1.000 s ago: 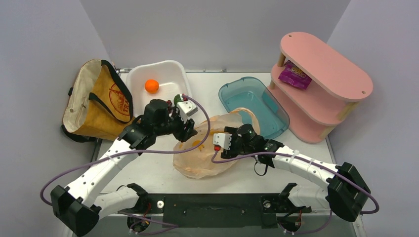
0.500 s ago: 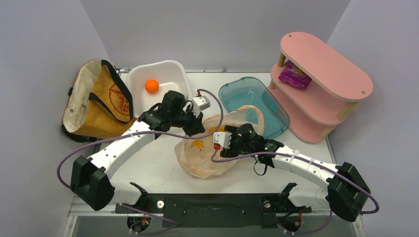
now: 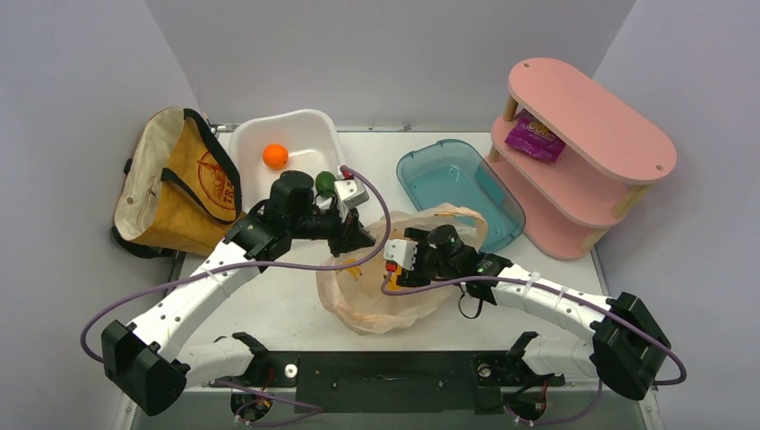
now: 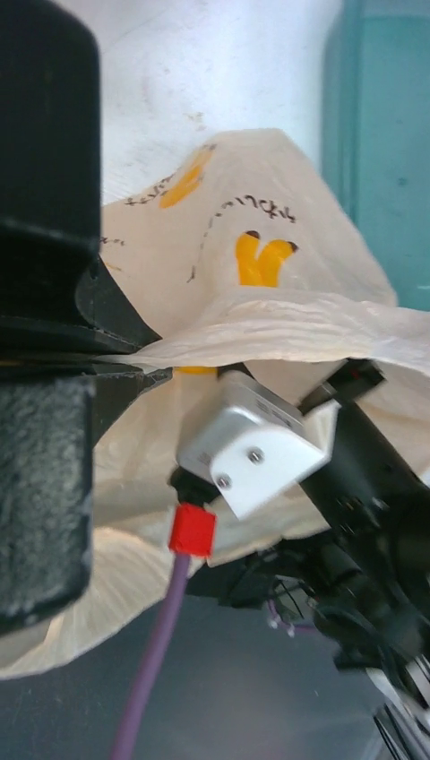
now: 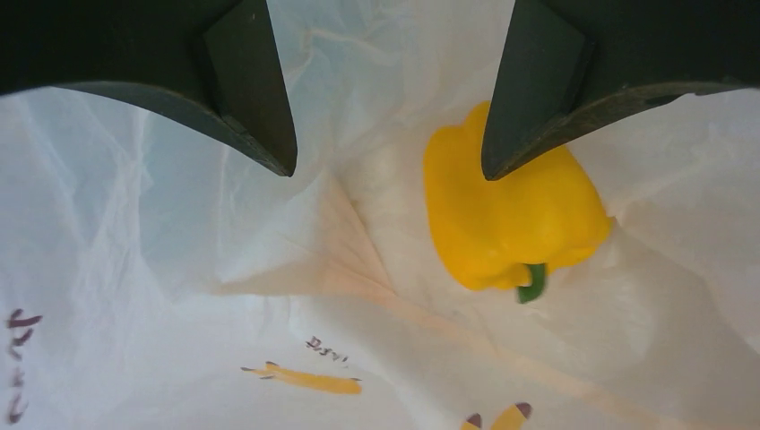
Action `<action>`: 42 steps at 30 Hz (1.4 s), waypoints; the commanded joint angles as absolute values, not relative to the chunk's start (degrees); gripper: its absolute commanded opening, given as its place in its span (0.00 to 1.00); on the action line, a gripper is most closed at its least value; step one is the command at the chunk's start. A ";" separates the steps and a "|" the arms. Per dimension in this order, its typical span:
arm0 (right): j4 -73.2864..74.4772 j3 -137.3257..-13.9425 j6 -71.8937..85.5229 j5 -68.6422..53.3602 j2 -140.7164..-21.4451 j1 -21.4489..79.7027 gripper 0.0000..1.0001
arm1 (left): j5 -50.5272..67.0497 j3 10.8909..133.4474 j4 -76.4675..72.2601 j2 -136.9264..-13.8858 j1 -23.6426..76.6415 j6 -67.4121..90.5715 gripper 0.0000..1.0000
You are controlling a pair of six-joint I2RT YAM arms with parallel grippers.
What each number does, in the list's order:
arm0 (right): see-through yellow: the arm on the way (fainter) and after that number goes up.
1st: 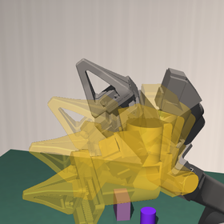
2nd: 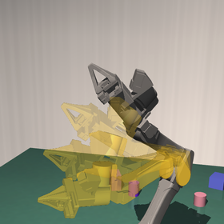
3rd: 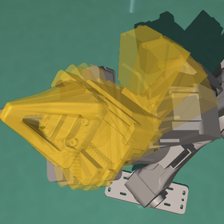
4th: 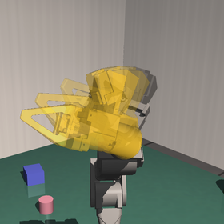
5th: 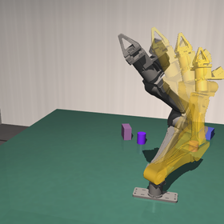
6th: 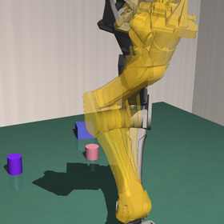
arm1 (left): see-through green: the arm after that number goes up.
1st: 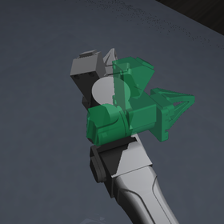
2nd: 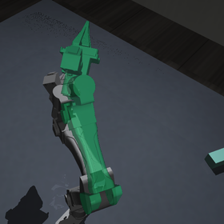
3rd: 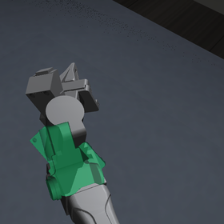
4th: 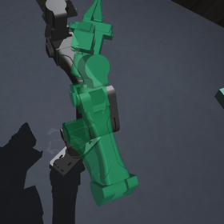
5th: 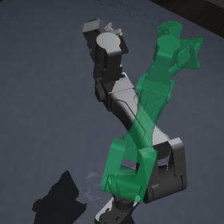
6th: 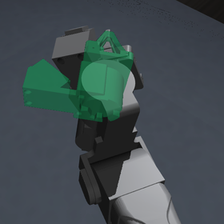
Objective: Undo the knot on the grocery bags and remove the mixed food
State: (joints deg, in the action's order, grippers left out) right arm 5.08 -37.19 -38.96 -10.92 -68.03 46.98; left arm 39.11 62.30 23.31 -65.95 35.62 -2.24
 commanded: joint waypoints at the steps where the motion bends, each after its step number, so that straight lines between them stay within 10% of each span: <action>1: 9.45 -41.09 -38.19 -15.85 -69.82 47.36 0.72 | 37.45 58.53 22.57 -65.24 33.48 -7.57 0.00; 29: 36.05 -60.20 -54.96 -20.33 -94.71 47.46 0.64 | 34.51 53.83 24.38 -67.10 25.15 -7.80 0.26; 42: 37.63 -67.87 -49.72 -25.18 -89.24 47.80 0.04 | 28.70 53.30 22.25 -67.53 23.71 -2.69 0.32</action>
